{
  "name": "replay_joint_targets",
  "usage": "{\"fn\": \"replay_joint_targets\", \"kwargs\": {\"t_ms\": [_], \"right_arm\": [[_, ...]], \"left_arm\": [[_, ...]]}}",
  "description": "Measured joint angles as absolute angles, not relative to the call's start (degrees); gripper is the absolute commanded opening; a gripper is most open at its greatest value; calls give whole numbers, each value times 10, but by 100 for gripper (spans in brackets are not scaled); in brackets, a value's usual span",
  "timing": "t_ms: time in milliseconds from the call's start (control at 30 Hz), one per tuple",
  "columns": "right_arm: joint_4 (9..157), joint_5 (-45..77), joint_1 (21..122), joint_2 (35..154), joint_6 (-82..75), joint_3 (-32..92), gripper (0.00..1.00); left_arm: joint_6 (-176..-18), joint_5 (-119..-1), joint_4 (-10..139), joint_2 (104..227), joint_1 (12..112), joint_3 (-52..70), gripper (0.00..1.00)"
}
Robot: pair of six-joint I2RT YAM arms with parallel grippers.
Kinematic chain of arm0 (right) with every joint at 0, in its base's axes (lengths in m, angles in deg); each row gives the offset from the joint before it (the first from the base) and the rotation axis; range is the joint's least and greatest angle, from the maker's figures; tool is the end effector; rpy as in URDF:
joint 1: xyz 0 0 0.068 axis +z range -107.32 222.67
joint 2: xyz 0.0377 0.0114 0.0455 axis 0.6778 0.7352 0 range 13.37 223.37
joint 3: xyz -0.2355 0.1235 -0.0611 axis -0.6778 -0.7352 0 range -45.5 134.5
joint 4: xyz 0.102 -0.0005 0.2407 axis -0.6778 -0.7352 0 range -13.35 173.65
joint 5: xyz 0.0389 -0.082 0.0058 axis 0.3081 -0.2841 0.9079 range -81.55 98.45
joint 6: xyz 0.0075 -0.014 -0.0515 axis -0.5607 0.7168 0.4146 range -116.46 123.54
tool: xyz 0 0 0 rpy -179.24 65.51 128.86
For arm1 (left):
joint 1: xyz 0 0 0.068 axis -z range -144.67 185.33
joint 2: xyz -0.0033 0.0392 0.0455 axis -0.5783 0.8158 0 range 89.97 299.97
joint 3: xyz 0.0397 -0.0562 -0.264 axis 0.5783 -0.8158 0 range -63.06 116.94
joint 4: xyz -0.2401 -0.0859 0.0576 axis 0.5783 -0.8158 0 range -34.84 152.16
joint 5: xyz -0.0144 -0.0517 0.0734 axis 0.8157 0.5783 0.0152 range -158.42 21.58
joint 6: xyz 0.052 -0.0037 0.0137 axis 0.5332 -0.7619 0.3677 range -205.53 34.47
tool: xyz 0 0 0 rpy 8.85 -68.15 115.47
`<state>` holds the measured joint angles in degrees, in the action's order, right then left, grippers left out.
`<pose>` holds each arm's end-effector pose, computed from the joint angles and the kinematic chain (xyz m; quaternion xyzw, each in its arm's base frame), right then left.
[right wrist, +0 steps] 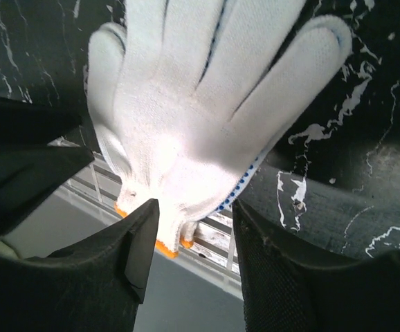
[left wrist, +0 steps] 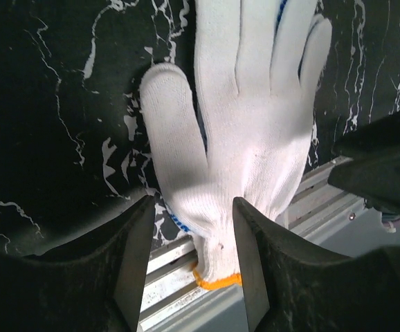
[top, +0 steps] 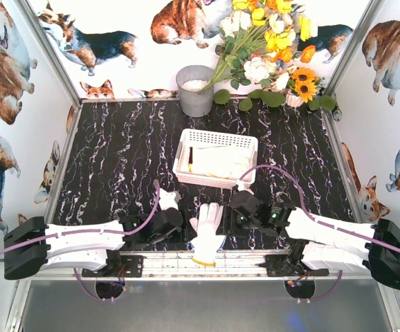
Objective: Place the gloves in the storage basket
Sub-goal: Pair the glove with the glove.
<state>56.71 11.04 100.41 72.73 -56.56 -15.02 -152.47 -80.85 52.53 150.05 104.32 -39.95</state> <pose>0.1003 0.1619 0.1842 0.0131 0.9555 0.2627 0.1332 0.0770 -0.1792 0.1639 -0.0234 0.9242 -0.3031 0.2311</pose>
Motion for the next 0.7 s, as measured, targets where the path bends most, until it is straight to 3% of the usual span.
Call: {"fn": "replay_joint_targets", "kwargs": {"t_ms": [267,467,700], "right_arm": [[563,118,1015,716,-593,-176,54],[572,141,1023,706,-627,-208,54],[602,144,1026,697,-650,-245,42]], "left_arm": [[-1524,-782,526,1519,1027,-397,51],[-1491,-770,453,1534,1027,-317,54],[-1480,-759,451,1540,1026,-308,55]]}}
